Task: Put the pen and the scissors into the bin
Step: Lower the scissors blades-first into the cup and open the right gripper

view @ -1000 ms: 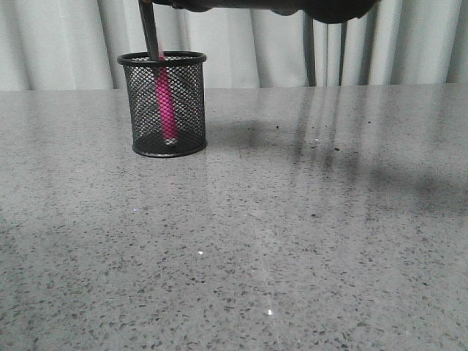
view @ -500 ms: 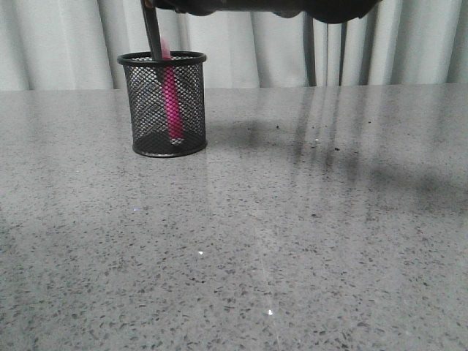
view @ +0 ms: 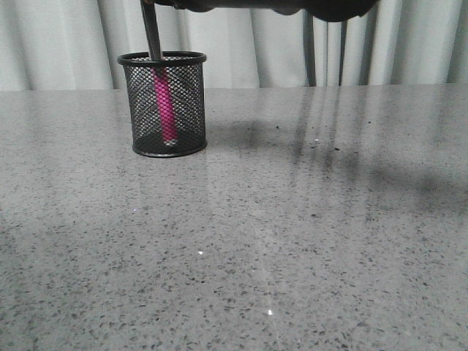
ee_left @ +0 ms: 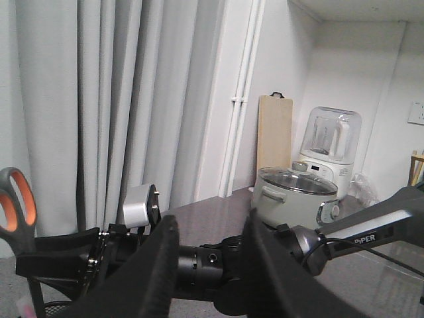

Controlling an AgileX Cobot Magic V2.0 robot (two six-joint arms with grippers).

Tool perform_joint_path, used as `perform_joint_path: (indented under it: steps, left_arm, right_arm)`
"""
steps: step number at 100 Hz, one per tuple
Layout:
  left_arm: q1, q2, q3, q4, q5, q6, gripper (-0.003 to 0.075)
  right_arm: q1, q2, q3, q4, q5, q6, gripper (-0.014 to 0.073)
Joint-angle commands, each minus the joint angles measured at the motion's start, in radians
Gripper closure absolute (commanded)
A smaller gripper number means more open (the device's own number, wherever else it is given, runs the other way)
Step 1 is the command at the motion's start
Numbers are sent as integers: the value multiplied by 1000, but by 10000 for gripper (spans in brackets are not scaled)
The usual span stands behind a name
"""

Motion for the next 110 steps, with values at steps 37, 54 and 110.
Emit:
perform_joint_path:
  steps: [37, 54, 110]
  left_arm:
    - [-6, 5, -25, -24, -31, -6, 509]
    - [-6, 5, -25, -24, -31, -6, 509]
    - [-6, 5, -25, -24, -31, -6, 509]
  right_arm:
    - [-55, -67, -39, 0, -53, 1, 670]
    - [-55, -58, -39, 0, 30, 1, 670]
    - [-12, -48, 26, 0, 23, 1, 670]
